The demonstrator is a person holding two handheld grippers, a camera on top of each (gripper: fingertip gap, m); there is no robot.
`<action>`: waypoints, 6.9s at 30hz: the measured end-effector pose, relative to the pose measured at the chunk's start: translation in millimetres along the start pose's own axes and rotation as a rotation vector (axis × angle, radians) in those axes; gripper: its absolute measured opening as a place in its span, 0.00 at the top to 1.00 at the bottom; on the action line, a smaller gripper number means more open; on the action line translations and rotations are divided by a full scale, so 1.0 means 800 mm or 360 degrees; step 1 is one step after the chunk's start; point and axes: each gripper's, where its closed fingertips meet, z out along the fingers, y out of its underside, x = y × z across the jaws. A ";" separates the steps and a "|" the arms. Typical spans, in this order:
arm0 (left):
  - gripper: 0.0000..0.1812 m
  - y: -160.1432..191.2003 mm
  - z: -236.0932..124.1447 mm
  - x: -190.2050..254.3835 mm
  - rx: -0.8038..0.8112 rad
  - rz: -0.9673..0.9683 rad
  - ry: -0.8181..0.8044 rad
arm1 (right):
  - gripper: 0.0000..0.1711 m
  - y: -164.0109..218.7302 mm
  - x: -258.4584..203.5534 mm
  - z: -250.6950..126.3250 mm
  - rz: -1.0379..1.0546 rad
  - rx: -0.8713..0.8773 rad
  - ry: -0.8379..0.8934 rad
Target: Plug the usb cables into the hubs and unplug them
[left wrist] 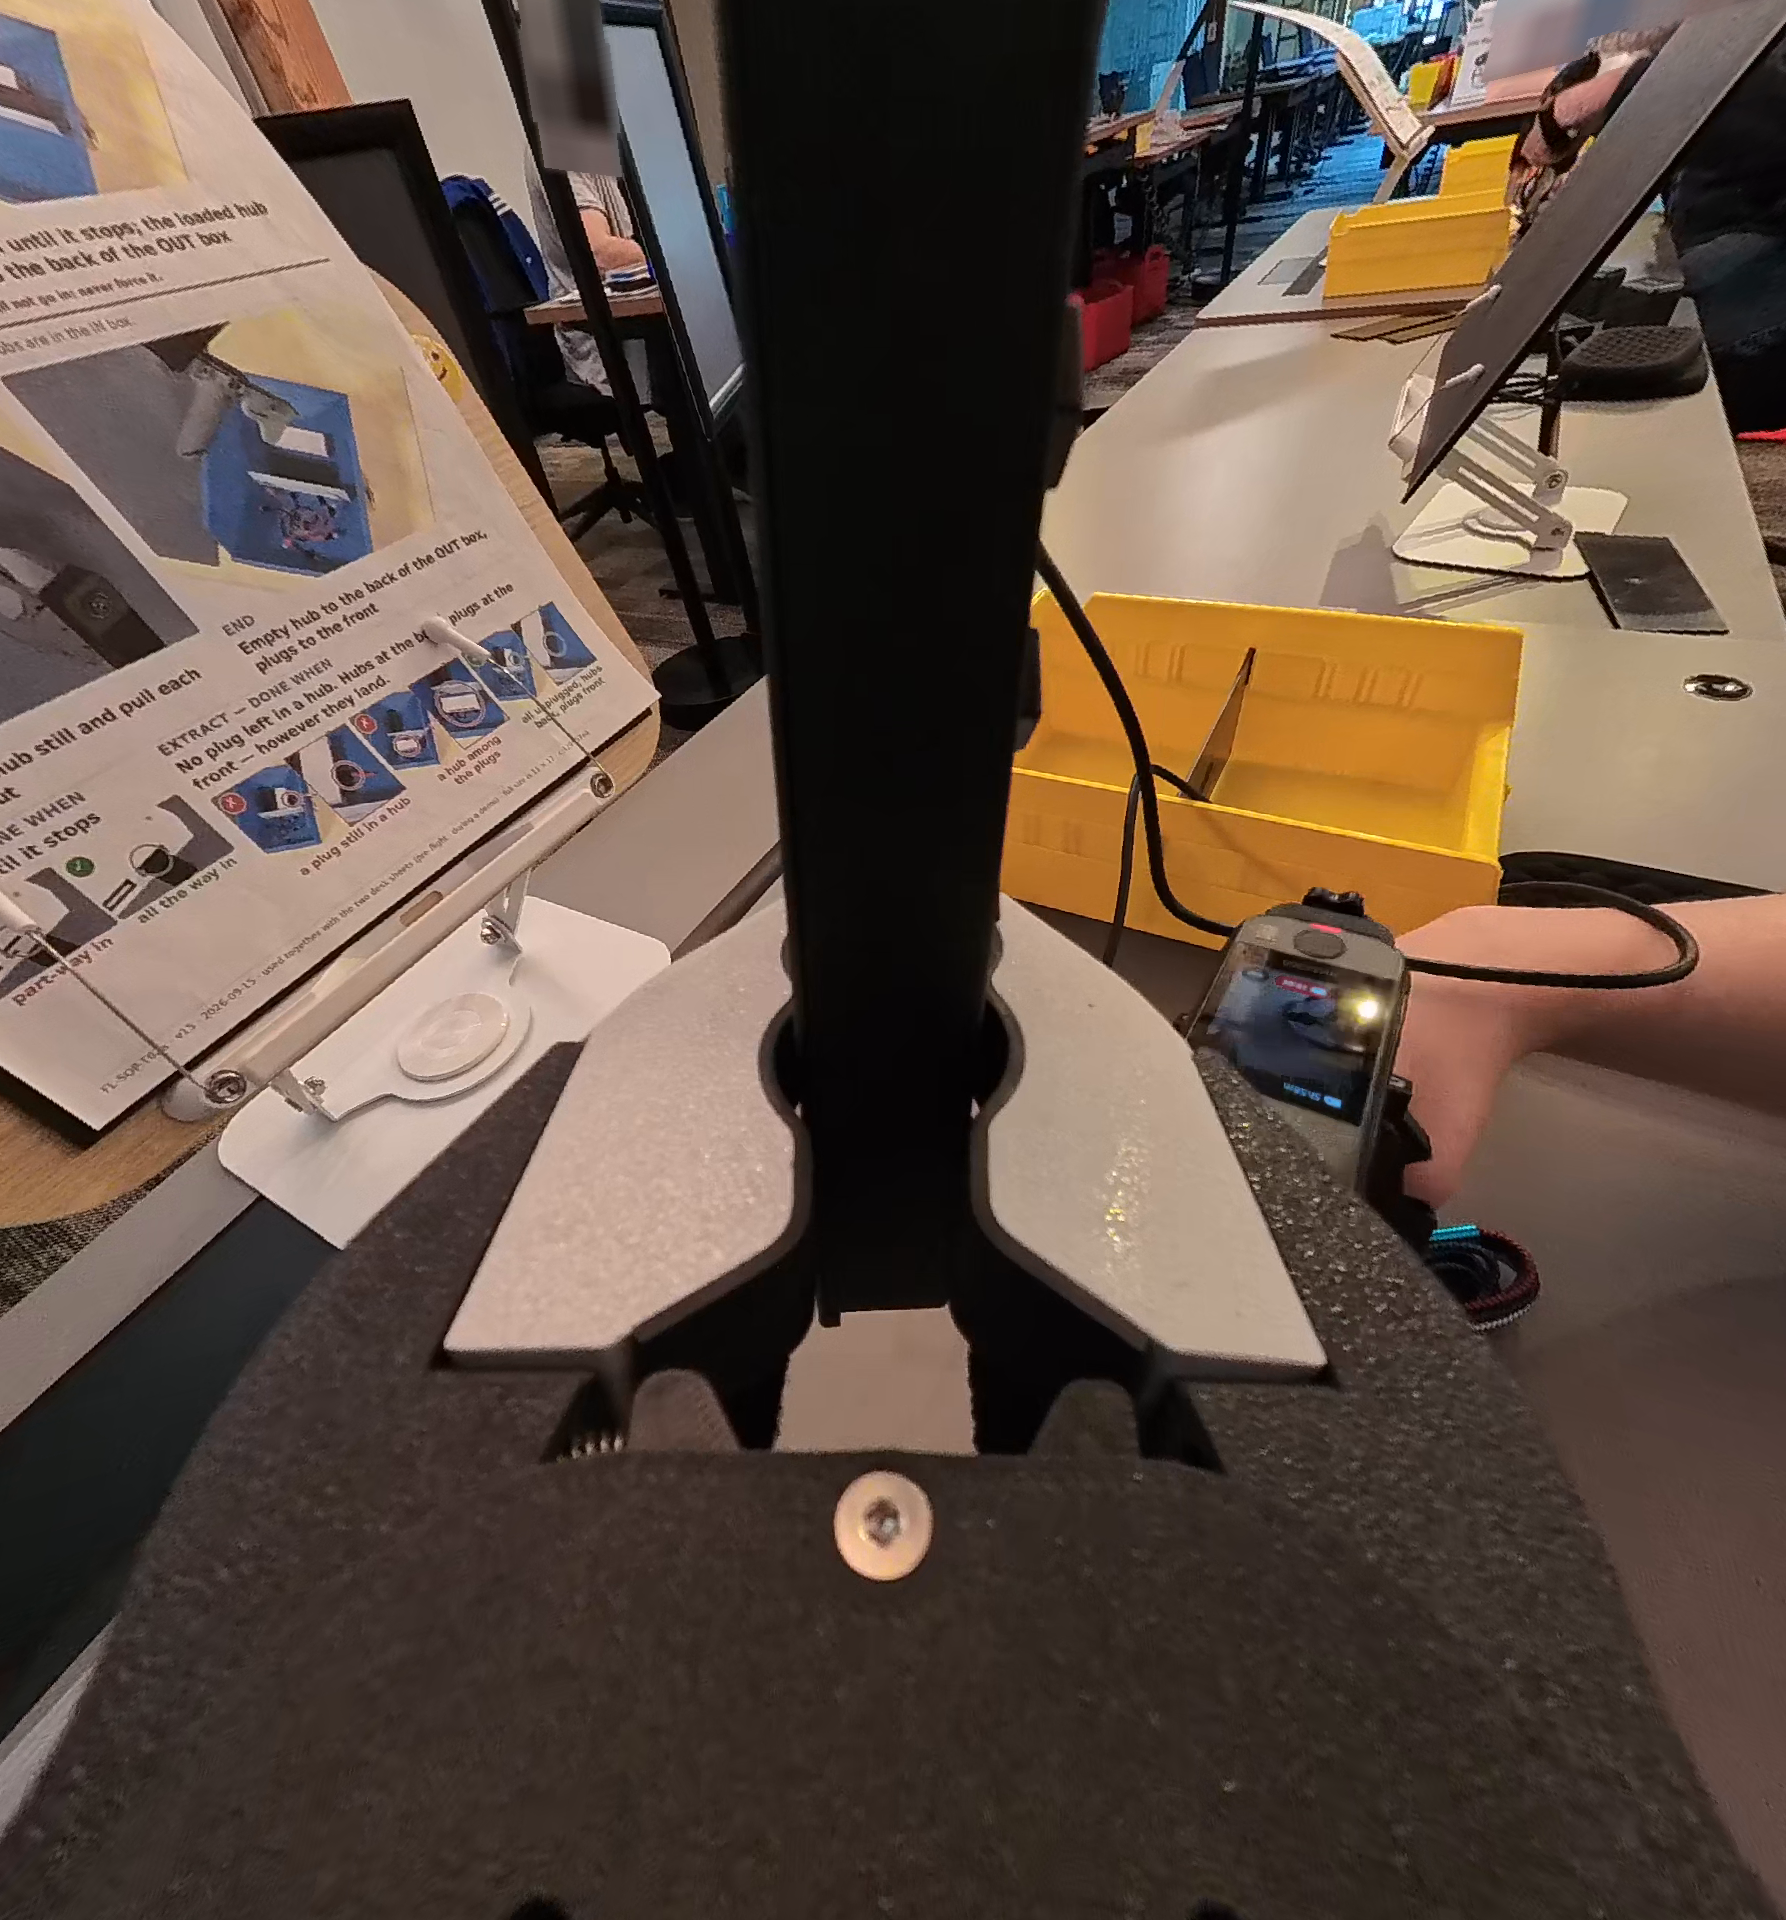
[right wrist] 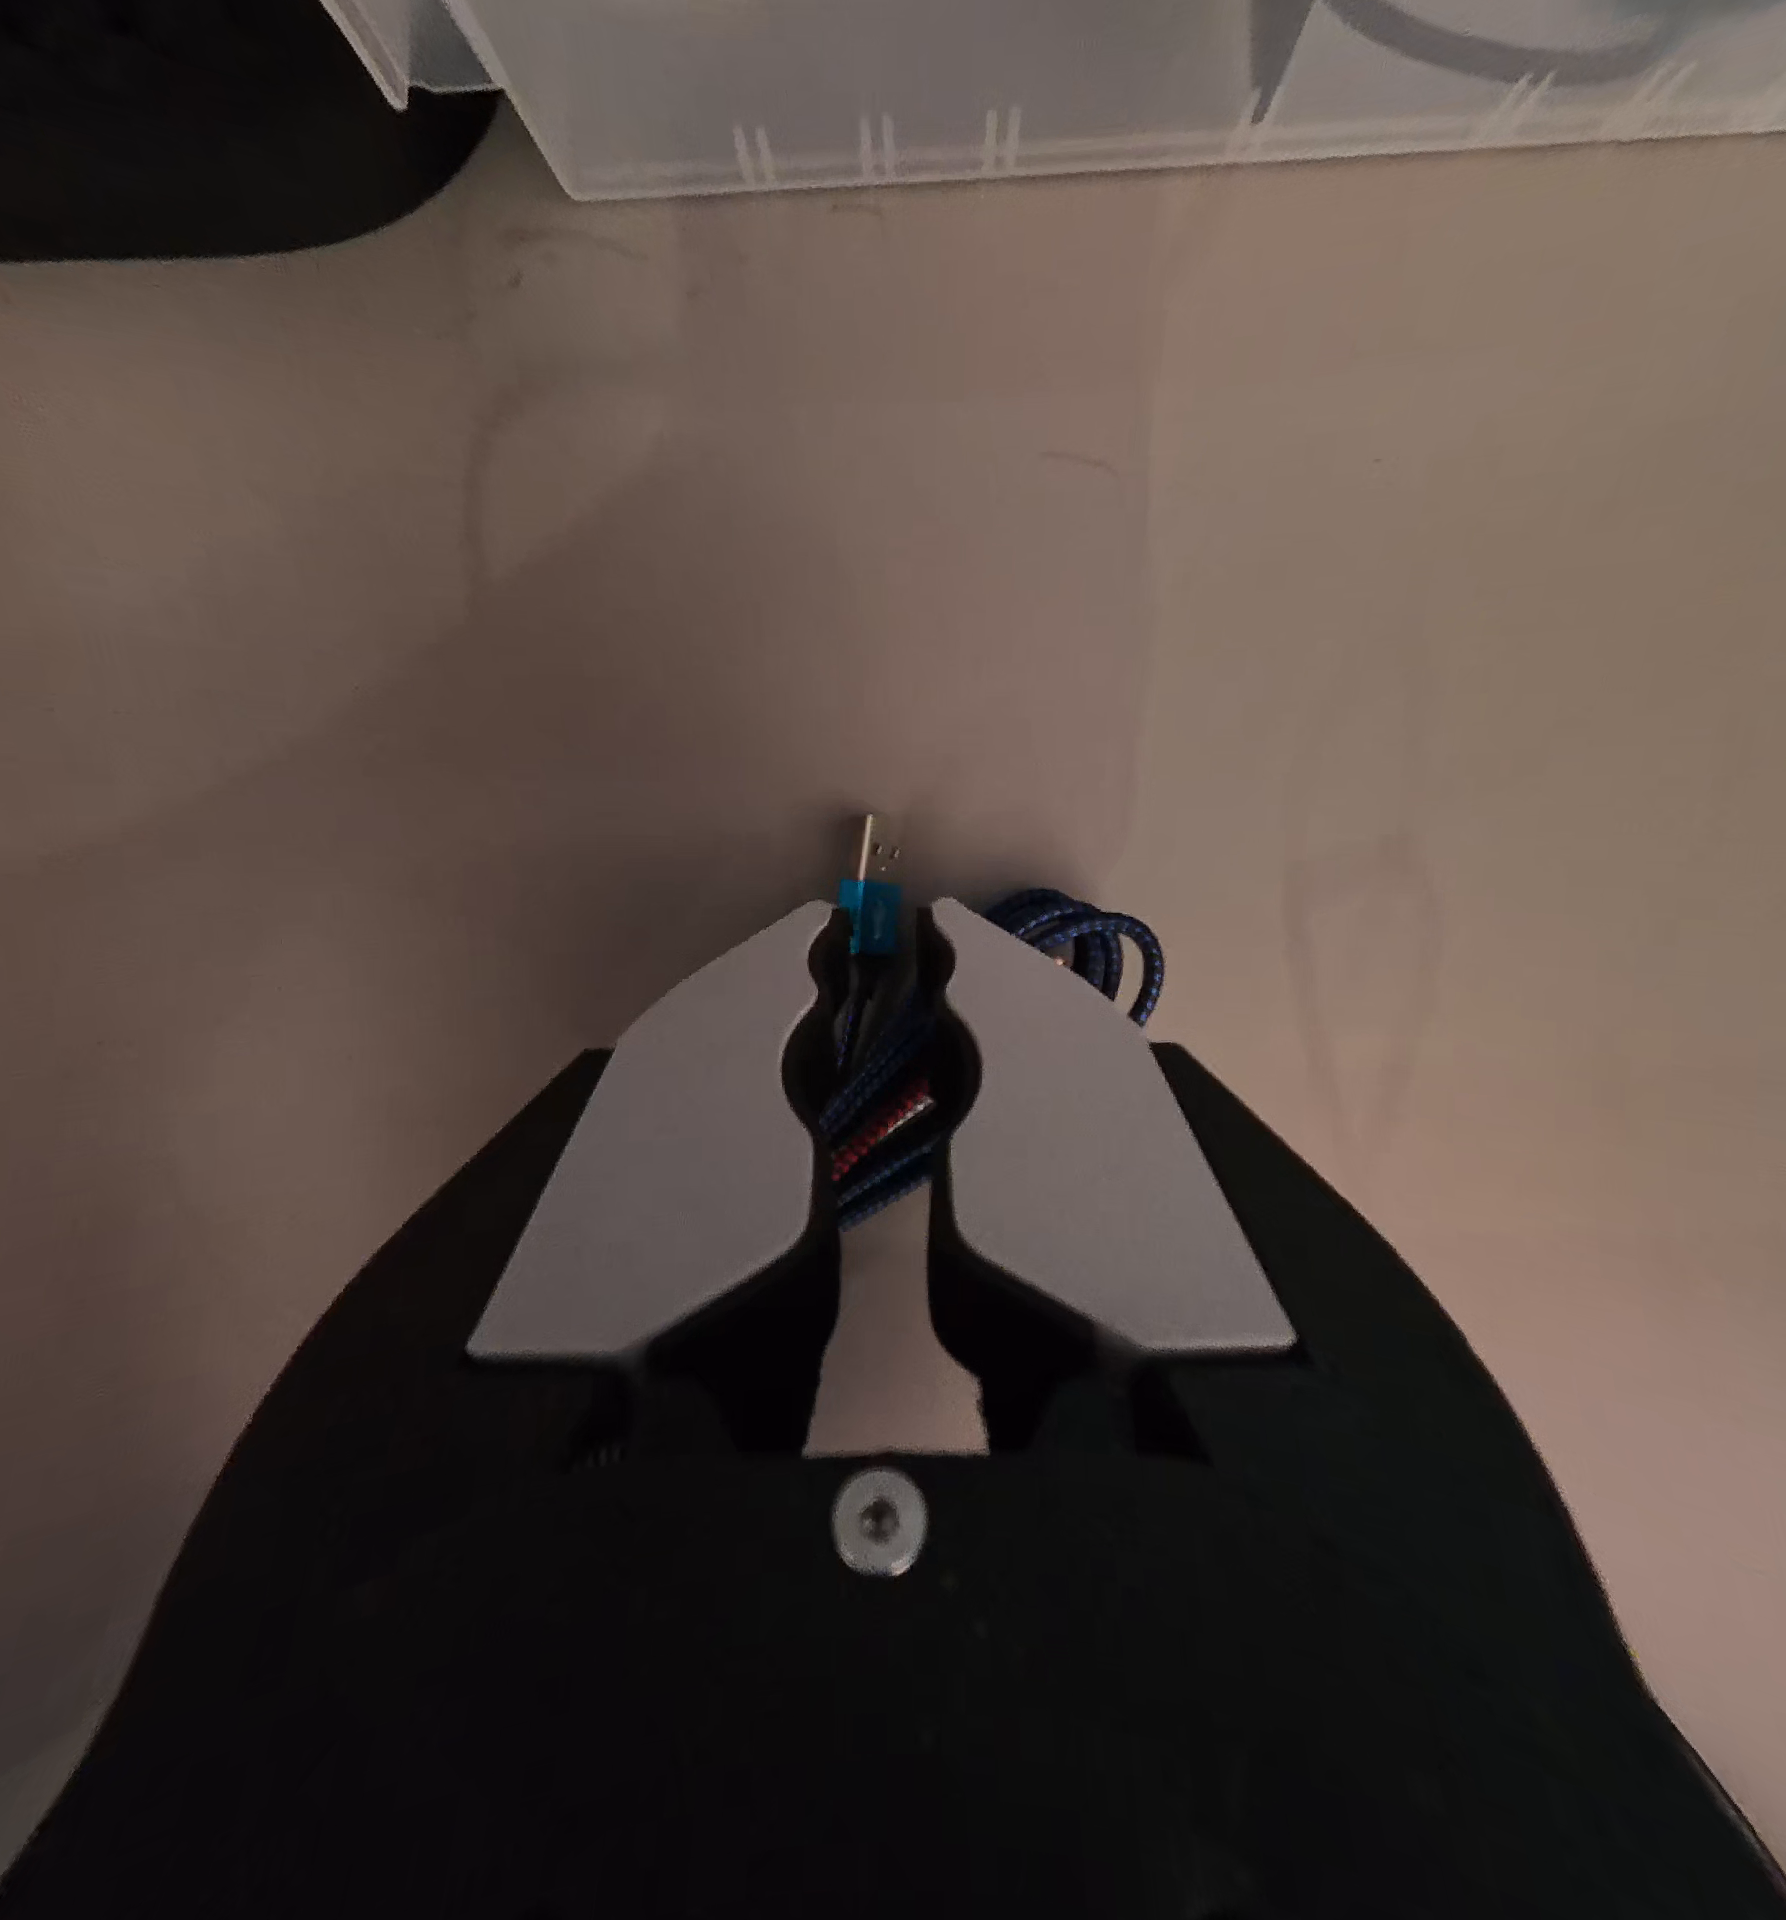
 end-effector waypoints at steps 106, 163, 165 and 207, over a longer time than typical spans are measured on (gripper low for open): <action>0.86 0.030 0.009 -0.040 -0.0183 0.0062 -0.0346 | 0.96 -0.087 0.001 -0.208 -0.0249 0.0490 0.1525; 0.86 0.079 0.030 -0.033 -0.0666 0.0226 -0.0545 | 0.95 -0.095 0.107 -0.243 0.0203 0.0122 0.1866; 0.86 0.080 0.031 -0.032 -0.0668 0.0223 -0.0543 | 0.95 -0.095 0.106 -0.242 0.0208 0.0146 0.1859; 0.86 0.069 -0.025 -0.080 -0.0575 0.0031 -0.0586 | 0.95 -0.003 -0.028 0.012 -0.0568 -0.0628 0.1697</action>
